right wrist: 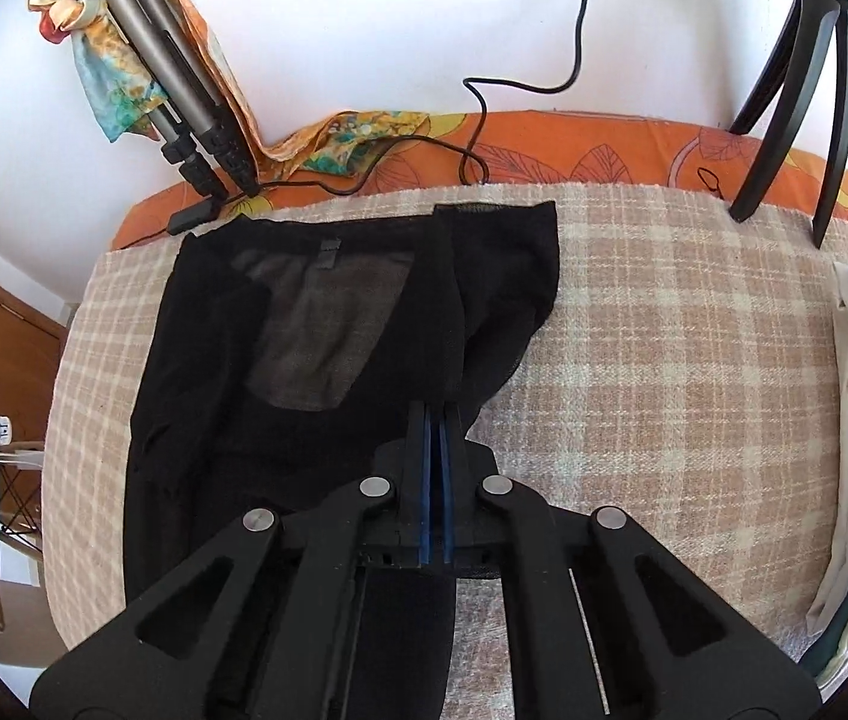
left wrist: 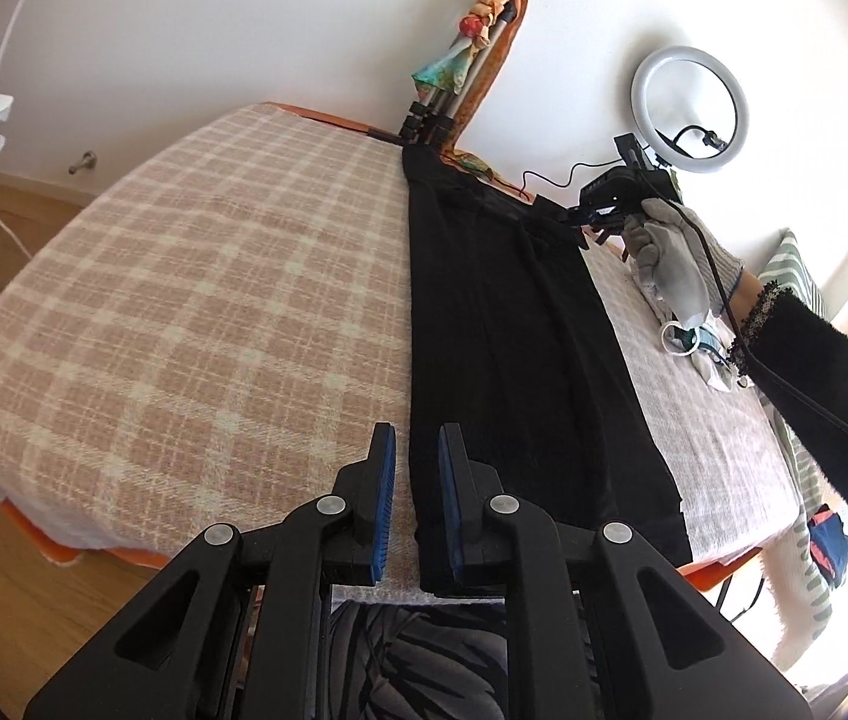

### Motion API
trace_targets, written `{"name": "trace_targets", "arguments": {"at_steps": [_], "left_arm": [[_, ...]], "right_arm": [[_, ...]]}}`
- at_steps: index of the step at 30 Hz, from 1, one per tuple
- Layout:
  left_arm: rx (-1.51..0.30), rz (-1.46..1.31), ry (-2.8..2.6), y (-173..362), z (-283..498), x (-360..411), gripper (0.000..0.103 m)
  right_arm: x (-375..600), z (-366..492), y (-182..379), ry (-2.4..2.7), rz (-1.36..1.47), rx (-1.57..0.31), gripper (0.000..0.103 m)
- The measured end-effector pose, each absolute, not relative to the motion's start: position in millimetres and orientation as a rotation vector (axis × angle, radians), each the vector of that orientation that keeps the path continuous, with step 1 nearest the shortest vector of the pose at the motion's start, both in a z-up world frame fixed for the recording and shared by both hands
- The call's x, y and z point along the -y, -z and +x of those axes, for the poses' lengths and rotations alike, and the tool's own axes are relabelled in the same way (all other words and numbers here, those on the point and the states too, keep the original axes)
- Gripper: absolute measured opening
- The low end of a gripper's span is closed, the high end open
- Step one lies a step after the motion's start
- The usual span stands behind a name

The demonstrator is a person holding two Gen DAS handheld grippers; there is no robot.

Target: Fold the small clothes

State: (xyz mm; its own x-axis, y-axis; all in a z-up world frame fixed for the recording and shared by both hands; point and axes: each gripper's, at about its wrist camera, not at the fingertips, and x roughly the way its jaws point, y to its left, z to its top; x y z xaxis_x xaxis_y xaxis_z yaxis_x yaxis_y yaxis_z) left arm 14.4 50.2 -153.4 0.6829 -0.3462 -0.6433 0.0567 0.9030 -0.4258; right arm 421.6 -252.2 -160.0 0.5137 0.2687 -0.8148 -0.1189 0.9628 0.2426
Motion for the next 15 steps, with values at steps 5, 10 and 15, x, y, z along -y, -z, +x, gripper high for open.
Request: {"name": "trace_targets", "arguments": {"at_steps": [5,10,15], "left_arm": [[-0.784,-0.382,0.233,150.8,18.0,-50.1,0.013],[-0.78,-0.355,0.238,148.8,20.4,-49.6,0.013],[-0.798,-0.352,0.265,153.0,27.3,-42.8,0.013]], "right_arm": [[210.9,437.1,149.7,-0.217,0.05,-1.011,0.004],[195.2,439.3,161.0,-0.138,-0.115,-1.044,0.004],[222.7,432.5,153.0,-0.202,-0.015,-1.04,0.004]]}}
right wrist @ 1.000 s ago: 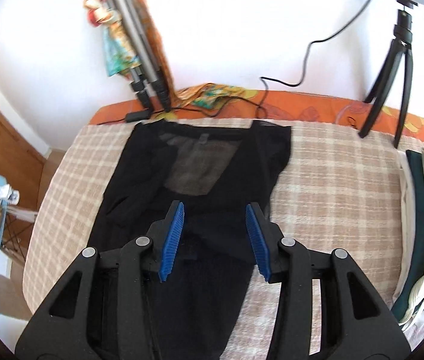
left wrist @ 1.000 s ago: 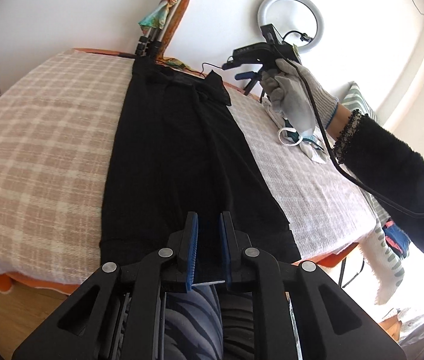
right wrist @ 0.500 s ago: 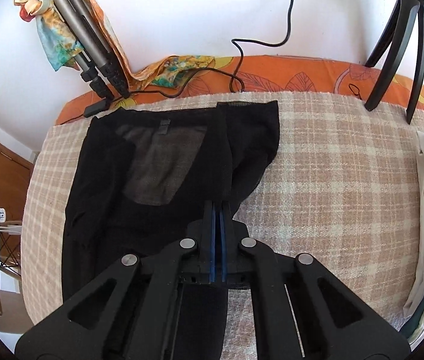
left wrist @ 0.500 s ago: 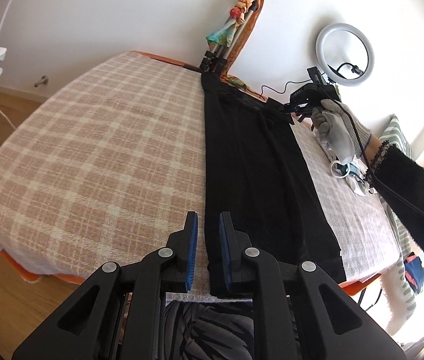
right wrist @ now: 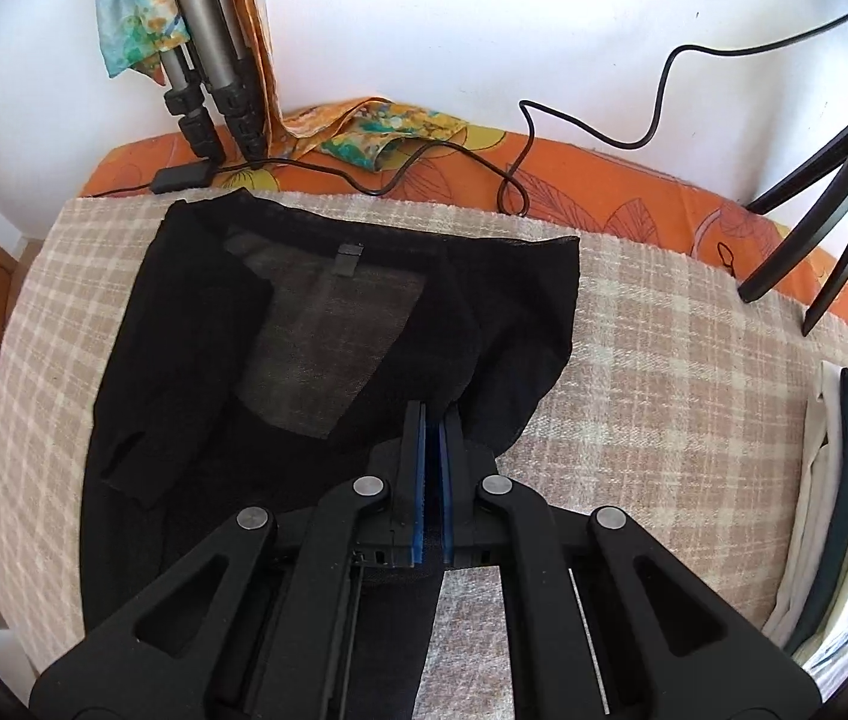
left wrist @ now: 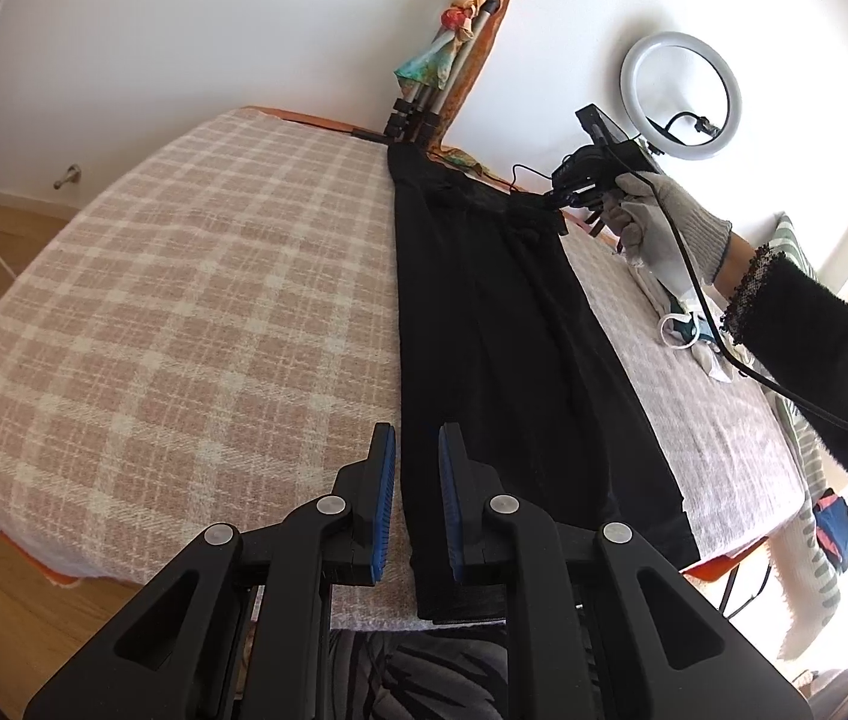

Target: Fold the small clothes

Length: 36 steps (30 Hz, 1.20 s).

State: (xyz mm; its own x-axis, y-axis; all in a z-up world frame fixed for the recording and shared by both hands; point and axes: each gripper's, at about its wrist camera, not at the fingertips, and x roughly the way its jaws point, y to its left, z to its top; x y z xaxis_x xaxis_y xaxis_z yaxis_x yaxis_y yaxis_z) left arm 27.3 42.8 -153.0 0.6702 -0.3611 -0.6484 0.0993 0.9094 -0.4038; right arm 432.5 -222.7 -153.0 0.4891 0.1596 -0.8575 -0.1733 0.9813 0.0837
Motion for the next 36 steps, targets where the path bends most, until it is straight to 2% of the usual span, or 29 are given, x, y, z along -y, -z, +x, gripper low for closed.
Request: {"name": "trace_targets", "arguments": {"at_steps": [10,12,13,14,16,23,27,32,33,34,35,36], "left_arm": [[-0.805,-0.349,0.27,153.6,32.9,-34.7,0.013],[-0.808,-0.349,0.268,153.1,32.0,-34.0,0.013],[-0.807,-0.354,0.271,152.7,31.2,-33.3,0.013],[-0.806,-0.355,0.276,152.4,30.3,-31.3,0.013],[-0.809,-0.341,0.305,152.1,29.1,-21.8,0.013],[-0.817,-0.261,0.503,154.7,34.5,46.4,0.013],[-0.859,-0.239,0.643,161.8,45.9,84.2,0.013],[-0.975,-0.231,0.81,184.9,49.3,123.2,0.013],[-1.002,-0.214,0.822,190.6,49.3,129.7,0.013],[-0.985,-0.224,0.841,191.5,47.1,131.3,0.013],[-0.986,-0.229,0.859,191.8,47.3,133.0,0.013],[-0.996,-0.226,0.879,192.3,48.0,134.4,0.013]], "right_arm": [[180.8,437.0,125.8,-0.437,0.157,-0.963,0.004],[173.4,438.9,121.8,-0.517,0.214,-0.954,0.011],[175.8,437.5,118.0,-0.537,0.23,-0.93,0.023],[181.6,434.8,114.2,-0.524,0.226,-0.896,0.04],[203.1,429.3,109.9,-0.46,0.212,-0.839,0.05],[294.2,451.2,150.9,-0.281,0.383,-0.937,0.05],[301.9,465.1,178.5,-0.301,0.483,-1.002,0.05],[291.7,483.8,193.0,-0.258,0.438,-1.011,0.05],[289.2,484.1,191.8,-0.26,0.415,-0.996,0.046],[286.0,485.5,190.6,-0.263,0.38,-0.993,0.022],[281.8,487.7,189.9,-0.263,0.333,-1.006,0.005],[279.0,489.2,188.2,-0.253,0.274,-0.997,0.005]]}}
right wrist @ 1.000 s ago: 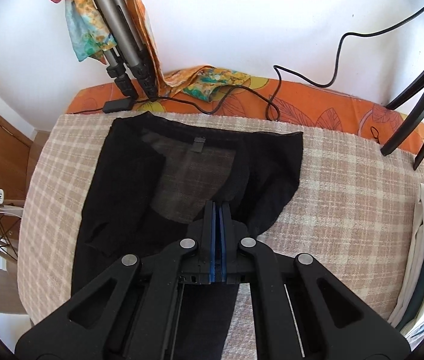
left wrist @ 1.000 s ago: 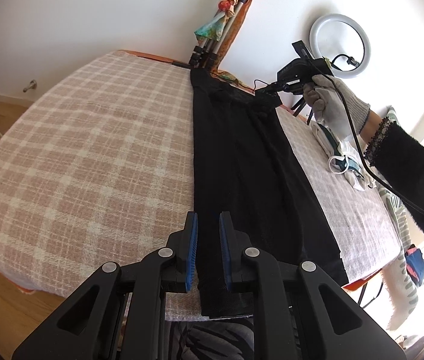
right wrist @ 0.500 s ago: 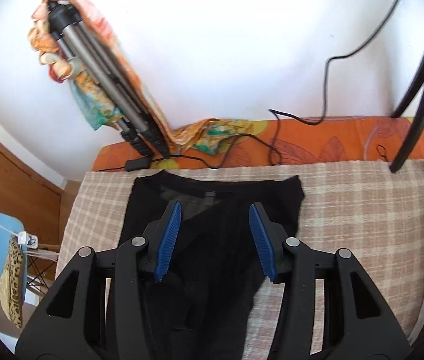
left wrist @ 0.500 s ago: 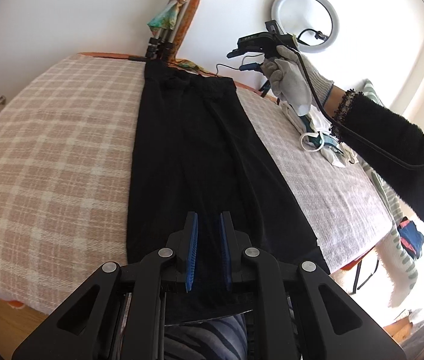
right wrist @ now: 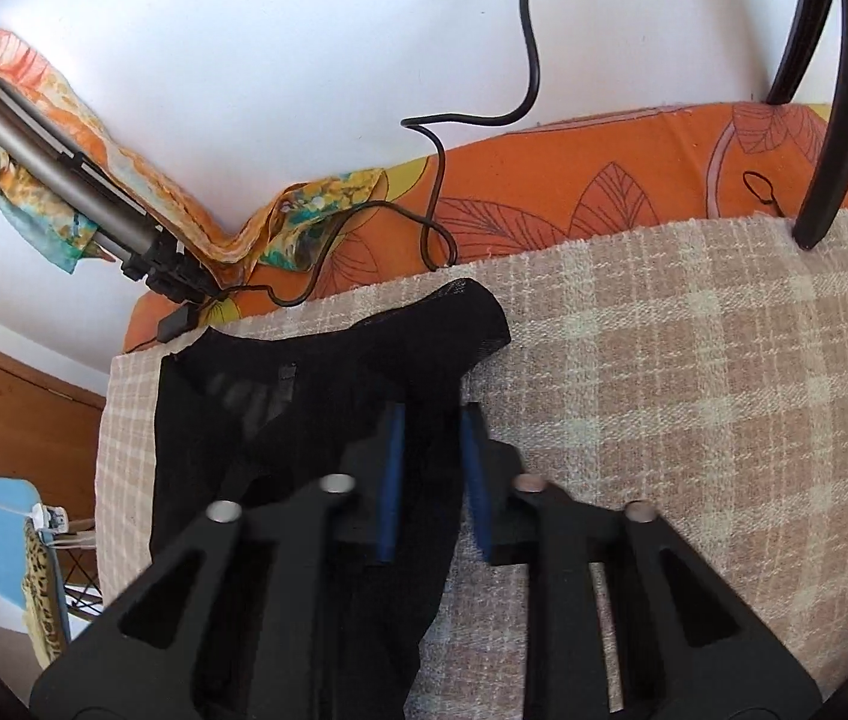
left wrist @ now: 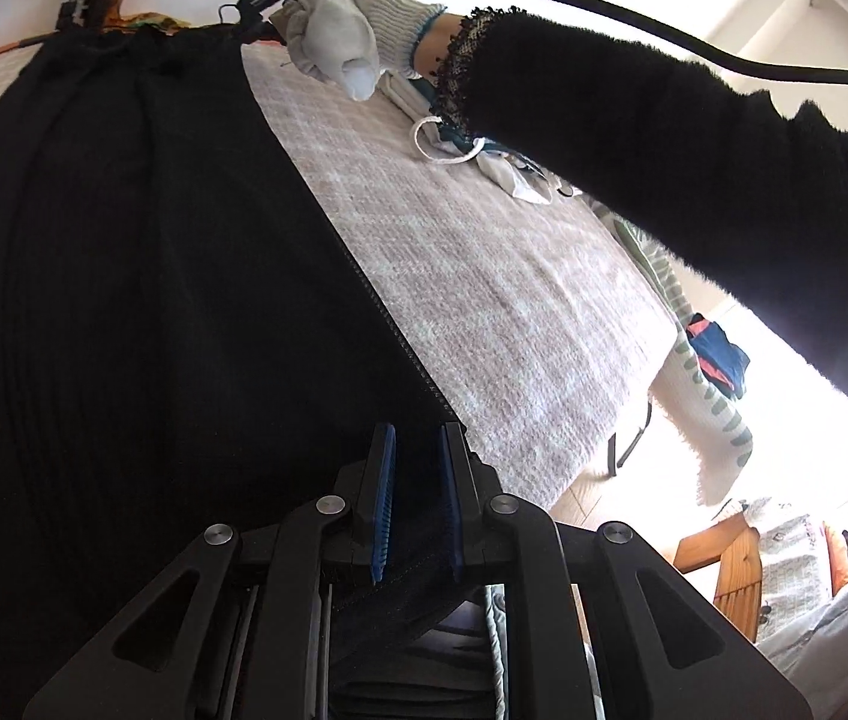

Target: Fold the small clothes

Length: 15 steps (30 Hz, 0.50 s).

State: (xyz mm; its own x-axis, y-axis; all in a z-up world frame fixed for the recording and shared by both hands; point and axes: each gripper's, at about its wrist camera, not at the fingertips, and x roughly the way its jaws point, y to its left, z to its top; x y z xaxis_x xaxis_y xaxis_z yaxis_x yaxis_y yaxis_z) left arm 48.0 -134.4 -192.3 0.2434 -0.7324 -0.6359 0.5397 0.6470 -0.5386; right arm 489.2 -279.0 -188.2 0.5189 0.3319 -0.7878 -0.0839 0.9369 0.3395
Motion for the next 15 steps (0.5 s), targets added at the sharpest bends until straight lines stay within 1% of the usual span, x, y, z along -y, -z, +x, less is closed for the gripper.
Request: {"name": "trace_targets", "arguments": {"at_steps": [2,5,9,15], "left_arm": [[-1.0,-0.22,0.909,191.9,46.8,136.2,0.013],[-0.98,-0.192,0.922,190.3,41.6,136.8,0.013],[-0.975,-0.163,0.919,189.3,42.6,139.6,0.013],[-0.975,-0.106,0.919,182.5,38.0,142.1,0.013]], "right_arm": [[276.5,490.3,181.6,-0.212,0.162,-0.965,0.005],[283.2,498.5,180.6,-0.074,0.075,-0.956,0.004],[302.5,492.2,170.3,-0.136,0.177,-0.92,0.005],[316.2,452.6,145.4,-0.179,0.207,-0.906,0.006]]}}
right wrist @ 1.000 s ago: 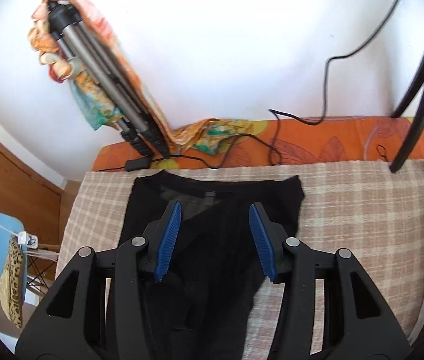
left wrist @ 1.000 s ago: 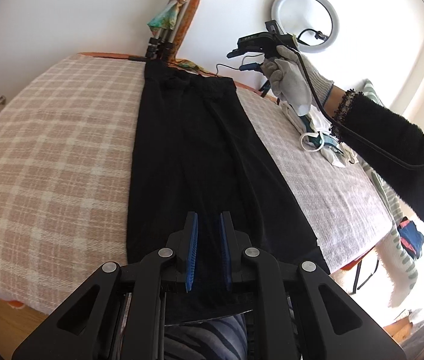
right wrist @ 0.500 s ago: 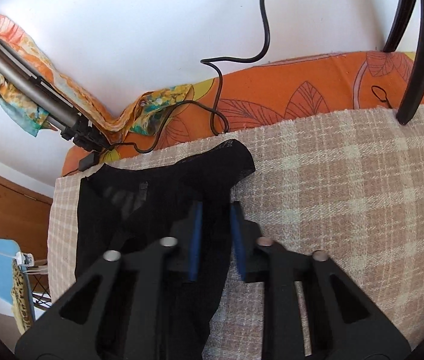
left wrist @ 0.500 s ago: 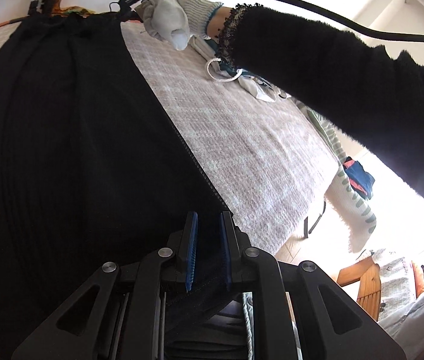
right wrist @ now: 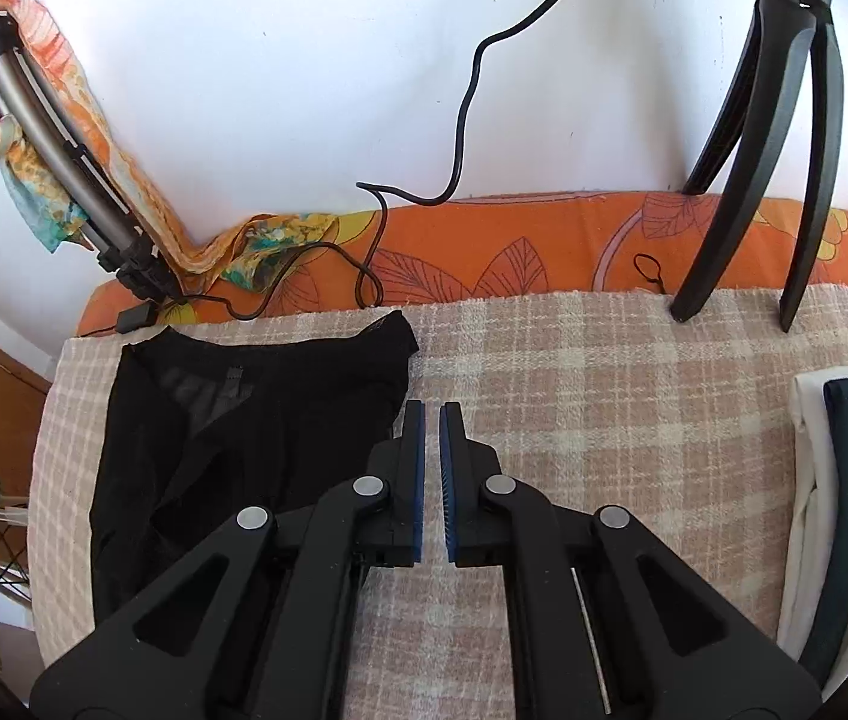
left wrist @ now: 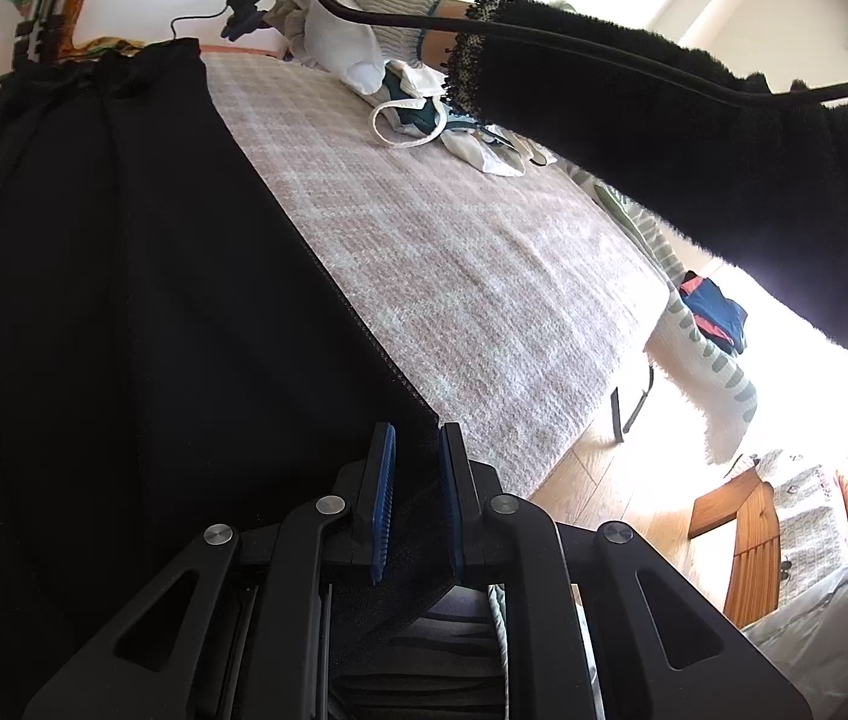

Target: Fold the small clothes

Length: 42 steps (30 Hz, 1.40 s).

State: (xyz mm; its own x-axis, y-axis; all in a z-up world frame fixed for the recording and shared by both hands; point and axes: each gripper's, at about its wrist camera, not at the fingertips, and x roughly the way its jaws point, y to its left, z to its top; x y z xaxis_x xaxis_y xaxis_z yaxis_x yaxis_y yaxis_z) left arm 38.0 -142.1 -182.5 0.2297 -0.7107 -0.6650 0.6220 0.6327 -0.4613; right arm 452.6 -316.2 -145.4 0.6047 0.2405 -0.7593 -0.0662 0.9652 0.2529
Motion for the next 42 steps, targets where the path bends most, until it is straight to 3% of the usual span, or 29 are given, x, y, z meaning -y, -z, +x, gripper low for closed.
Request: {"name": "trace_targets", "arguments": {"at_steps": [3,5,6,9,11,15,23,25,35,40,42], "left_arm": [[-0.95,-0.063,0.92,171.9,29.6,134.4,0.013],[-0.929,-0.039,0.909,163.4,22.9,126.8,0.013],[-0.922,-0.035,0.901,159.8,19.9,121.1,0.013],[-0.901,-0.044,0.862,148.4,10.0,96.5,0.014],[-0.889,-0.064,0.814,143.6,4.6,76.2,0.022],[-0.883,-0.126,0.678,139.9,-0.8,26.7,0.023],[-0.93,-0.253,0.422,164.3,12.0,-40.2,0.025],[-0.979,-0.35,0.422,175.2,20.2,-49.1,0.029],[-1.082,-0.576,0.474,201.7,17.2,-47.2,0.029],[-1.057,-0.54,0.477,196.9,16.1,-43.0,0.025],[-1.057,-0.51,0.48,198.0,18.2,-39.6,0.018]], "right_arm": [[323.3,415.7,126.9,-0.199,0.198,-0.884,0.016],[328.4,383.6,116.6,-0.216,0.206,-0.857,0.045],[331.1,364.5,111.1,-0.23,0.21,-0.844,0.047],[334.8,308.2,103.4,-0.257,0.213,-0.833,0.048],[335.3,269.3,104.3,-0.277,0.21,-0.836,0.048],[332.4,191.8,116.0,-0.316,0.189,-0.844,0.048],[309.9,86.5,188.1,-0.403,0.239,-0.953,0.048],[306.6,71.7,207.1,-0.424,0.264,-0.983,0.048],[293.9,36.5,244.7,-0.467,0.29,-1.034,0.047],[289.1,37.0,245.0,-0.478,0.271,-1.036,0.047],[285.9,37.6,244.0,-0.478,0.254,-1.033,0.047]]}}
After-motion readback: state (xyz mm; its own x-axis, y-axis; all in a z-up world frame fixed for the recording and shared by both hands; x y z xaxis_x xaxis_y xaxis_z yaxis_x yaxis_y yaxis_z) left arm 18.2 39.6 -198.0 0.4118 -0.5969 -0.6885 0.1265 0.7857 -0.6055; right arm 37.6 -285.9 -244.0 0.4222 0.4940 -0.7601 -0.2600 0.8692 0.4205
